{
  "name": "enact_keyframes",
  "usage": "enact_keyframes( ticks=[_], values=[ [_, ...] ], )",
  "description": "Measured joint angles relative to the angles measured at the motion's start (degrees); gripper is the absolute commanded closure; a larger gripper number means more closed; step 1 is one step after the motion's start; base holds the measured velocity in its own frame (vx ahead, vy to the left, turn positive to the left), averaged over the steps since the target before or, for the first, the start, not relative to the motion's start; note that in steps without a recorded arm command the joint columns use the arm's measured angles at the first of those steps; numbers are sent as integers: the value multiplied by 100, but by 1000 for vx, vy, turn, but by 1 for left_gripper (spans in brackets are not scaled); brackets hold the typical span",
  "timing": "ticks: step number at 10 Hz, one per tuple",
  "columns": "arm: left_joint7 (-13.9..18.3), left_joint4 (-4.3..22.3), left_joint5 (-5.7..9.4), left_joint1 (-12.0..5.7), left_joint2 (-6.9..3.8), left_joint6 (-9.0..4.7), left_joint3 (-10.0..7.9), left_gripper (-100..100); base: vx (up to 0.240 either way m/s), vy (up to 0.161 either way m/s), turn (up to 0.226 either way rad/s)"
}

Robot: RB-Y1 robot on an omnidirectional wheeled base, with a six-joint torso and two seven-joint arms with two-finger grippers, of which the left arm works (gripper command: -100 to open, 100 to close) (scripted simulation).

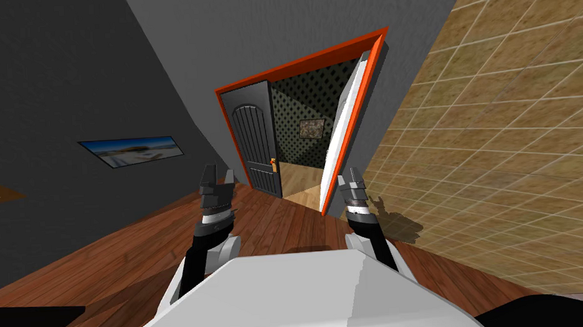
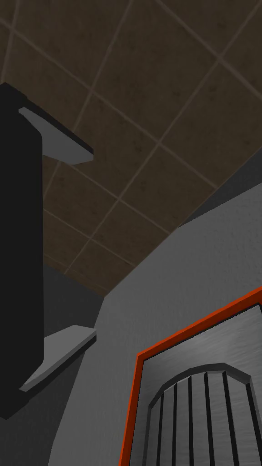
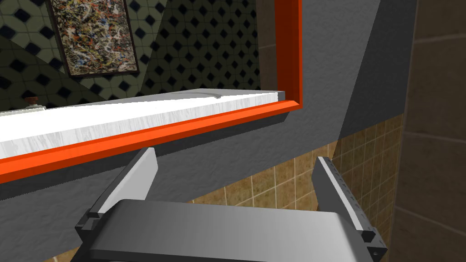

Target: Push the door open

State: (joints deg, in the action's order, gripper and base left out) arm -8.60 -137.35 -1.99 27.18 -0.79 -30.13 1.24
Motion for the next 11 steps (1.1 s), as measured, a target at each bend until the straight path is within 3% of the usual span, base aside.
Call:
enact_keyframes(
  ticks=[2,9,11],
  values=[
    [42,197,9,-80,-40,-17,10,-100,49,42,-12],
    [248,1170,23,-698,-190,98,75,-100,69,56,-13],
    [274,1395,-2,-784,-185,93,156,-100,54,39,-7]
  ],
)
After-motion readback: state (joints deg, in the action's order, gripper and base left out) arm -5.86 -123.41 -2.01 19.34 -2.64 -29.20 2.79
